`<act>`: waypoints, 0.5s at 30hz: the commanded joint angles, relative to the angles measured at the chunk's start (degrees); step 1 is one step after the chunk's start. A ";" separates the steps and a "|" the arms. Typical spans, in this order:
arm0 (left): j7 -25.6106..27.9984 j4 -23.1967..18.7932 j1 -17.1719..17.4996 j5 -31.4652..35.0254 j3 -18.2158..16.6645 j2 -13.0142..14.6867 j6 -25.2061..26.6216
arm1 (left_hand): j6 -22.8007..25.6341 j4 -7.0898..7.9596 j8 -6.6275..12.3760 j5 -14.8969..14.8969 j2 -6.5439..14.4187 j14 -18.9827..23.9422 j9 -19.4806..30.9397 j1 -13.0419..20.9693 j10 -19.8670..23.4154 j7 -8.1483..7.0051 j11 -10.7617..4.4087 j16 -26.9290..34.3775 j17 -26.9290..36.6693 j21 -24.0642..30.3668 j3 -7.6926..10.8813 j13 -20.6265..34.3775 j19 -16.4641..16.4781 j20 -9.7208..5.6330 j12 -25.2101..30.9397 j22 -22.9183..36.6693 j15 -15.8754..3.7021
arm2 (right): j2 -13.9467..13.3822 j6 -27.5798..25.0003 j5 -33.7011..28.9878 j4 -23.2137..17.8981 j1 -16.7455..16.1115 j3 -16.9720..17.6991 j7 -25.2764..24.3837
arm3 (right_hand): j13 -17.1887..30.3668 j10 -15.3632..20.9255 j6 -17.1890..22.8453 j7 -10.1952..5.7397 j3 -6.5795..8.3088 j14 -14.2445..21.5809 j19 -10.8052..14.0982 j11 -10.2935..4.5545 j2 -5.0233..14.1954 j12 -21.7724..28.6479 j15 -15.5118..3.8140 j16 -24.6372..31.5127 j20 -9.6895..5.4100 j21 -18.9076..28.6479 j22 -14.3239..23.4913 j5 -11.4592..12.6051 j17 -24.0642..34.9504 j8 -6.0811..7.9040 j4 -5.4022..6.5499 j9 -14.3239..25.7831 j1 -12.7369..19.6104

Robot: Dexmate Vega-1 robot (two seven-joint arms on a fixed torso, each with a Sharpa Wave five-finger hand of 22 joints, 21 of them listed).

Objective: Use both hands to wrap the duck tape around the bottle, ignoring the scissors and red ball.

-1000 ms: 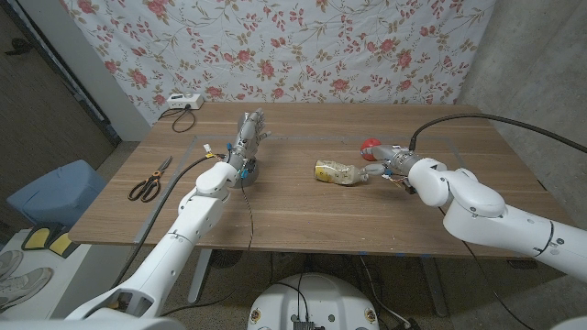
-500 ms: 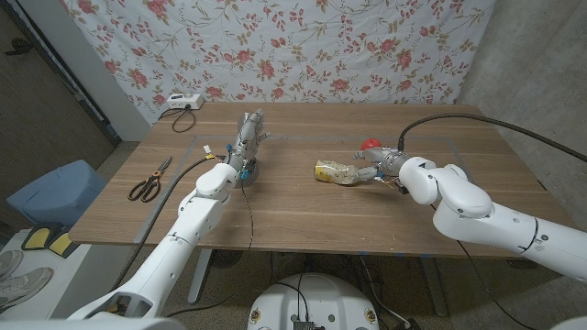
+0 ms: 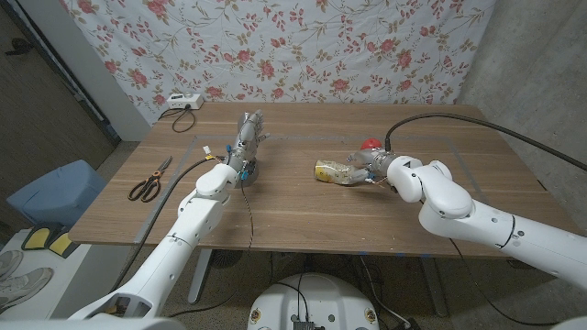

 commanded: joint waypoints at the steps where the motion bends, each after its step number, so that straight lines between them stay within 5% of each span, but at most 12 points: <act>1: -0.11 0.05 -0.44 0.11 0.06 0.11 0.25 | -3.34 -0.07 -0.19 0.10 3.17 -4.15 0.16 0.50 -2.91 0.32 0.48 -0.07 0.10 -0.11 -0.39 0.17 -5.12 0.41 -0.35 0.19 -0.30 | 3.68 0.84 -7.96 4.03 1.62 -1.81 8.04 | 0.20 0.49 0.22 -0.06 -0.19 1.00 0.83 -0.47 0.15 0.30 -0.36 0.54 -0.14 -0.15 0.11 0.44 0.14 0.24 0.17 0.30 1.16; 15: -0.31 -0.35 -0.26 -0.26 -0.14 0.27 0.98 | -3.48 -0.07 -0.21 0.11 3.12 -4.23 0.16 0.46 -2.88 0.41 0.50 -0.12 0.10 -0.49 -0.52 0.19 -5.15 0.47 -0.44 0.21 -0.16 | 7.78 2.66 -12.68 9.07 2.55 -3.21 12.52 | 0.82 5.56 3.68 -0.43 -1.85 6.01 3.62 -0.57 1.08 2.28 -1.12 2.94 -0.58 0.12 0.25 1.20 1.38 1.24 1.76 0.37 2.06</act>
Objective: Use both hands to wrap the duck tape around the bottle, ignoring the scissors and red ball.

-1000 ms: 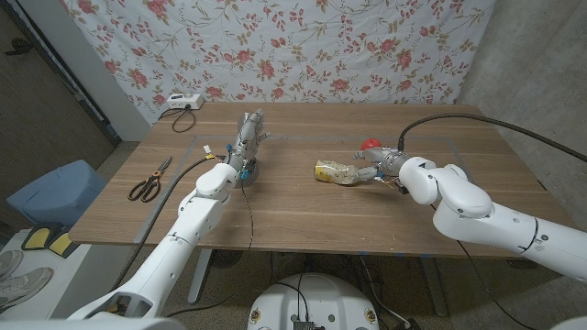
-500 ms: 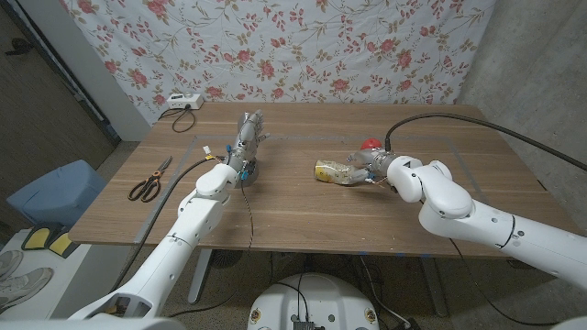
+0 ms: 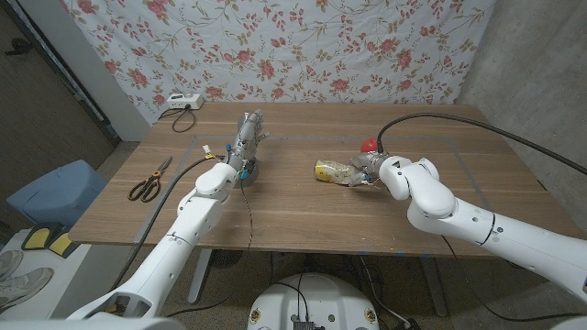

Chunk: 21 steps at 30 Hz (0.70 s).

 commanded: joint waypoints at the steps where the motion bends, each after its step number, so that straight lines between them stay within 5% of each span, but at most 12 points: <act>1: -0.29 -0.22 0.00 -0.29 -0.13 0.07 0.56 | -3.45 -0.06 -0.20 0.11 3.12 -4.20 0.17 0.46 -2.83 0.40 0.46 -0.11 0.11 -0.08 -0.05 0.19 -5.07 0.46 -0.10 0.21 -0.15 | 3.59 1.96 -4.39 3.73 0.66 -1.29 3.48 | 0.50 2.35 2.38 -0.03 -0.78 2.35 1.62 -0.47 0.67 1.04 -0.58 1.23 -0.17 0.14 0.26 0.59 0.76 0.74 0.61 0.09 0.18; 7: -0.09 -0.65 0.30 -0.25 -0.21 0.13 0.78 | -3.53 -0.06 -0.21 0.13 3.15 -4.21 0.16 0.46 -2.96 0.37 0.29 -0.12 0.10 -0.22 -0.07 0.20 -5.11 0.44 -0.19 0.22 -0.19 | 4.59 2.42 -5.97 4.01 -1.35 -0.46 -1.18 | 1.91 11.02 10.54 -0.95 -1.74 11.47 6.26 -1.90 4.13 5.52 -3.14 6.02 -1.56 1.20 0.45 1.53 3.34 2.67 0.49 0.35 4.04; 12: 0.11 -0.91 0.54 -0.23 -0.33 0.18 0.81 | -3.60 -0.05 -0.22 0.14 3.21 -4.24 0.16 0.45 -2.88 0.34 0.64 -0.14 0.11 -0.33 -0.08 0.20 -5.08 0.46 -0.18 0.23 -0.18 | 5.43 2.00 -6.85 4.24 -2.42 0.39 -3.15 | 3.13 14.58 13.77 -0.51 -3.11 16.52 9.18 -1.41 5.40 8.38 -3.93 9.51 -1.47 2.12 0.61 1.61 6.05 3.15 0.51 0.59 5.67; 16: -0.06 -0.90 0.55 -0.40 -0.32 0.15 0.85 | -3.55 -0.04 -0.19 0.14 3.25 -4.23 0.16 0.46 -2.99 0.28 0.48 -0.13 0.10 -0.40 -0.09 0.21 -4.99 0.43 -0.25 0.23 -0.16 | 5.63 2.60 -8.01 4.46 -3.45 0.79 -6.58 | 5.89 24.17 25.36 -1.85 -4.17 26.60 13.68 -2.68 10.62 15.66 -6.66 17.93 -2.59 4.33 1.16 0.72 13.23 6.30 -0.03 1.25 11.74; 21: -0.02 -0.72 0.45 -0.29 -0.23 0.05 0.69 | -3.60 -0.04 -0.20 0.15 3.28 -4.29 0.16 0.46 -2.98 0.30 0.50 -0.16 0.10 -0.55 -0.10 0.21 -5.02 0.46 -0.27 0.24 -0.13 | 4.93 5.08 -6.37 4.52 -5.01 2.36 -12.08 | 8.63 34.76 36.32 -3.06 -3.35 35.20 17.64 -4.20 13.56 22.47 -8.64 25.65 -3.84 7.59 1.96 -1.53 20.27 9.60 -0.09 1.39 17.95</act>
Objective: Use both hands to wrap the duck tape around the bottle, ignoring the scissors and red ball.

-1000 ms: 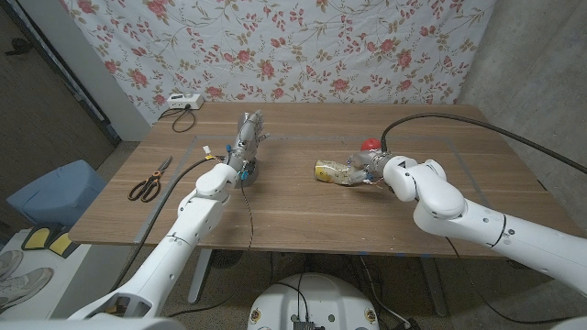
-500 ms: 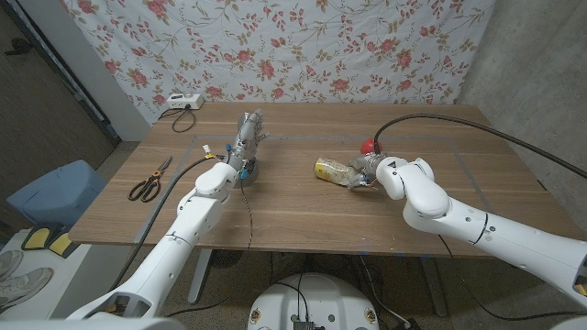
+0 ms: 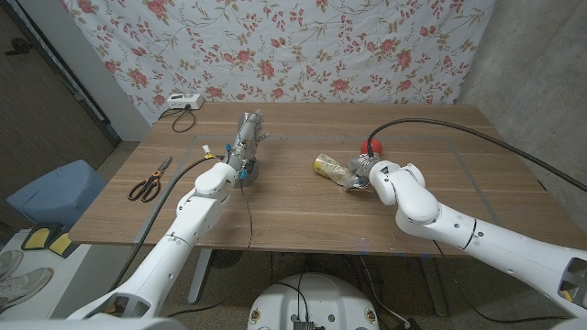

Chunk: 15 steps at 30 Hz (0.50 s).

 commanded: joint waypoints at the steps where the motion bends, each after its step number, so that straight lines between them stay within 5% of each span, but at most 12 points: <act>1: 0.05 0.02 0.11 -0.04 0.02 -0.06 -0.09 | -3.58 -0.04 -0.19 0.15 3.28 -4.27 0.16 0.46 -2.74 0.26 0.33 -0.16 0.11 -0.12 -0.11 0.21 -4.95 0.45 -0.05 0.24 -0.11 | 0.13 3.33 0.12 0.72 -3.00 2.52 -9.95 | 2.75 11.13 22.36 -8.91 1.03 6.89 2.57 -4.34 10.77 5.70 -7.18 6.76 -1.81 2.74 0.88 -1.91 6.74 2.59 0.02 0.34 14.29; 3: 0.02 0.12 0.00 -0.04 0.07 -0.13 -0.11 | -3.62 -0.04 -0.21 0.16 3.30 -4.28 0.16 0.46 -2.76 0.28 0.36 -0.16 0.10 -0.19 -0.11 0.22 -4.99 0.45 -0.07 0.24 -0.15 | 0.14 3.27 -0.39 0.95 -3.00 2.58 -10.06 | 3.39 12.20 23.45 -8.76 0.84 7.66 2.82 -4.84 10.50 6.64 -7.25 8.12 -2.20 3.31 1.06 -2.40 8.39 2.81 0.21 0.32 15.00; 4: 0.04 0.14 -0.03 -0.06 0.06 -0.17 -0.15 | -3.59 -0.04 -0.19 0.16 3.30 -4.30 0.16 0.46 -2.70 0.25 0.33 -0.17 0.10 -0.20 -0.12 0.22 -4.96 0.44 -0.05 0.24 -0.15 | 0.26 2.87 -1.38 0.99 -2.34 2.12 -7.69 | 3.89 11.35 23.71 -8.64 1.44 5.12 2.72 -4.85 10.32 6.77 -7.59 6.51 -1.96 3.72 1.18 -2.53 8.40 2.68 0.04 0.26 16.03; 6: 0.07 0.17 -0.10 -0.01 0.08 -0.19 -0.18 | -3.58 -0.04 -0.18 0.16 3.31 -4.32 0.16 0.46 -2.69 0.23 0.32 -0.18 0.10 -0.25 -0.12 0.22 -4.94 0.49 -0.05 0.25 -0.16 | 0.87 2.04 -2.21 1.37 -0.66 1.58 -1.68 | 1.73 0.69 15.38 -11.00 1.12 -1.84 -0.59 -4.49 7.36 1.39 -6.97 -0.40 -0.47 4.02 1.22 -2.95 5.41 -2.19 0.58 -0.53 15.79; 7: 0.06 0.17 -0.11 -0.03 0.08 -0.19 -0.16 | -3.60 -0.04 -0.19 0.16 3.32 -4.33 0.16 0.46 -2.74 0.25 0.37 -0.18 0.10 -0.27 -0.12 0.22 -4.96 0.46 -0.07 0.25 -0.14 | 1.09 1.91 -2.53 1.62 0.22 1.28 1.26 | 0.63 -5.10 11.83 -10.96 0.53 -4.27 -1.56 -4.21 6.11 -1.96 -5.79 -3.03 0.18 4.26 1.08 -2.70 4.02 -4.30 0.89 -0.76 14.89; 9: 0.11 0.13 -0.17 0.07 0.10 -0.14 -0.08 | -3.59 -0.04 -0.18 0.17 3.33 -4.32 0.16 0.46 -2.78 0.25 0.62 -0.18 0.10 -0.33 -0.13 0.22 -4.95 0.47 -0.10 0.25 -0.16 | 1.61 1.44 -3.31 2.13 1.60 0.75 6.21 | -0.71 -11.12 3.17 -10.16 -1.51 -9.85 -4.56 -3.78 3.23 -6.04 -4.66 -6.94 0.92 3.81 0.69 -2.20 2.51 -8.19 1.45 -0.85 12.55; 11: 0.14 0.15 -0.20 -0.01 0.07 -0.20 -0.01 | -3.58 -0.04 -0.17 0.17 3.34 -4.32 0.16 0.46 -2.74 0.22 0.71 -0.17 0.10 -0.36 -0.13 0.22 -4.92 0.48 -0.09 0.25 -0.12 | 2.01 1.63 -3.16 2.62 2.84 0.51 10.24 | -1.46 -15.40 -3.03 -9.42 -3.87 -14.32 -6.58 -3.07 1.16 -8.79 -3.23 -9.87 1.09 3.39 0.33 -1.27 1.51 -9.54 2.68 -0.70 9.37; 15: -0.13 0.41 -0.41 -0.12 0.14 -0.32 -0.16 | -3.61 -0.03 -0.18 0.18 3.37 -4.36 0.16 0.46 -2.75 0.24 0.44 -0.18 0.10 -0.46 -0.14 0.23 -4.94 0.44 -0.10 0.26 -0.11 | 2.54 2.65 -1.77 3.32 4.85 0.39 15.52 | -1.94 -22.91 -12.12 -7.93 -9.68 -22.79 -11.14 -2.35 -3.34 -12.74 -1.13 -15.12 1.42 1.97 -0.02 0.17 0.01 -9.38 5.10 -0.51 2.63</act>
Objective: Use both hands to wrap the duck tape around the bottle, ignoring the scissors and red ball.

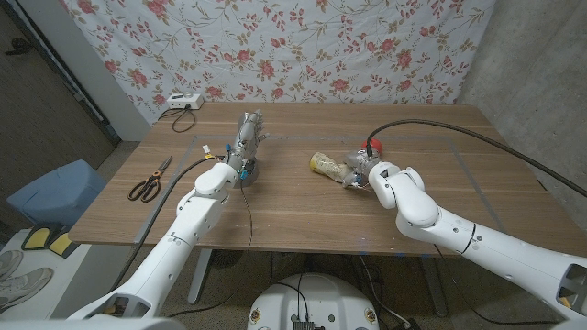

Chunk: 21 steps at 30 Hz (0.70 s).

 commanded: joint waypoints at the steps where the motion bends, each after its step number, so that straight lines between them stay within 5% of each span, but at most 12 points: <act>1: -0.17 0.49 -0.49 -0.04 0.17 -0.27 -0.26 | -3.65 -0.03 -0.19 0.18 3.37 -4.42 0.16 0.46 -3.05 0.22 0.27 -0.21 0.10 -0.28 -0.14 0.23 -4.97 0.49 -0.15 0.26 -0.08 | 1.87 0.90 0.29 2.20 5.37 -0.95 19.04 | -0.22 -7.49 -8.99 1.09 -5.37 -7.40 -4.00 0.63 -4.10 -3.88 -1.71 -4.58 0.25 -1.28 -0.18 1.25 -1.20 -0.35 2.09 0.29 -7.26; 12: 0.09 0.59 -0.45 0.10 0.16 -0.38 -0.19 | -3.77 -0.03 -0.22 0.20 3.46 -4.46 0.16 0.48 -3.15 0.29 0.44 -0.21 0.10 -0.53 -0.13 0.24 -4.96 0.57 -0.20 0.27 0.01 | 4.54 3.34 2.26 3.98 10.13 -2.49 26.43 | -0.56 -15.85 -16.69 2.34 -9.94 -16.00 -8.96 3.73 -8.08 -8.58 2.10 -9.51 1.73 -3.53 -0.35 3.26 -3.23 -0.11 2.14 0.23 -8.88; 21: 0.07 0.79 -0.77 0.40 0.31 -0.27 0.00 | -4.04 -0.10 -0.29 0.22 3.59 -4.60 0.17 0.63 -3.42 0.41 0.46 -0.26 0.09 -0.72 -0.03 0.25 -5.00 0.54 -0.31 0.27 0.05 | 6.06 0.85 5.68 4.71 12.19 -1.63 27.67 | -0.90 -14.32 -16.06 8.43 -15.05 -15.01 -7.69 8.24 -8.78 -8.37 6.51 -9.60 4.90 -3.49 -0.38 4.49 -4.32 1.15 5.60 0.33 -16.34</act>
